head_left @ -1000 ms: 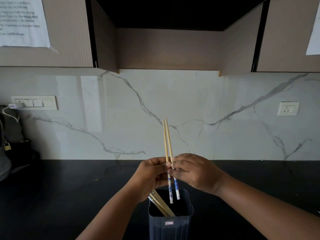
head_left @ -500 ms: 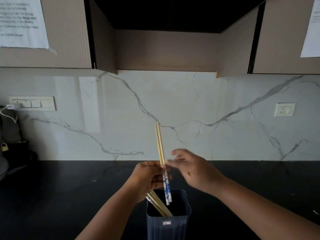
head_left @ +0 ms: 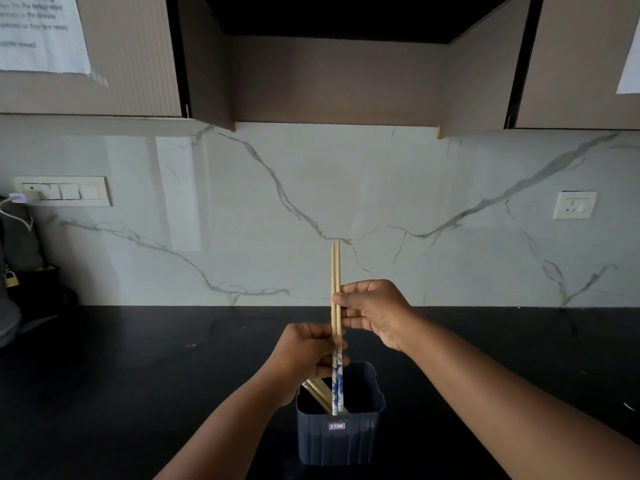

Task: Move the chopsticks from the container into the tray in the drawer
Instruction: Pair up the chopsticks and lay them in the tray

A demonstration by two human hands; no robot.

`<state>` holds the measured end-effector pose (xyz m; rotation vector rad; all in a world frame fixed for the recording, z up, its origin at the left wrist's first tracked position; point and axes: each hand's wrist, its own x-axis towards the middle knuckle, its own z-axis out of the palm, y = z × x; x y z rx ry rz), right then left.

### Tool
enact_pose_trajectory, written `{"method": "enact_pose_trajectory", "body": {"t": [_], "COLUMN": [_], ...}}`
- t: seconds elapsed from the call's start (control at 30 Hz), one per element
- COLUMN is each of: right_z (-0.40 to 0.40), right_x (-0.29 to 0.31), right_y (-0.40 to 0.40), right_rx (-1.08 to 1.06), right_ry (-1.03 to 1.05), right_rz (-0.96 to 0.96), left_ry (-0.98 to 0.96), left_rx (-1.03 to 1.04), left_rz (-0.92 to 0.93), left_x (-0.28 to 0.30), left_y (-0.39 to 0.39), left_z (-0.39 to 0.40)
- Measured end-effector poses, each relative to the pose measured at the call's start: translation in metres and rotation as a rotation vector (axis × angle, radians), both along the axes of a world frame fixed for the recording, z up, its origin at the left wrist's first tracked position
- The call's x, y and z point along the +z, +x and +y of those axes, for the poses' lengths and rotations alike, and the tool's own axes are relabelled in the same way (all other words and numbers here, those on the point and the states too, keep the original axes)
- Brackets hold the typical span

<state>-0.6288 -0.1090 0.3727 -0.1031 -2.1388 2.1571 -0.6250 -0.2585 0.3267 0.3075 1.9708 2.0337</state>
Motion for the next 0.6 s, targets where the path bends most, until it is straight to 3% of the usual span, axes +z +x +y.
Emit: {"method": "enact_pose_trajectory", "body": {"t": [0.2, 0.33, 0.43, 0.6], "right_z": [0.002, 0.002, -0.004, -0.009], "right_x": [-0.005, -0.008, -0.012, -0.051], "right_y": [-0.003, 0.001, 0.009, 0.04], "right_rx": [0.076, 0.128, 0.098, 0.146], "right_ry": [0.029, 0.205, 0.328, 0.445], "right_rz": [-0.059, -0.063, 0.014, 0.22], "left_ry": [-0.05, -0.097, -0.102, -0.148], "left_rx": [0.0, -0.007, -0.007, 0.044], "left_rz": [0.066, 0.13, 0.215, 0.527], "left_x": [-0.014, -0.022, -0.029, -0.07], "left_y": [0.002, 0.005, 0.005, 0.003], "left_z": [0.0, -0.001, -0.006, -0.034]}}
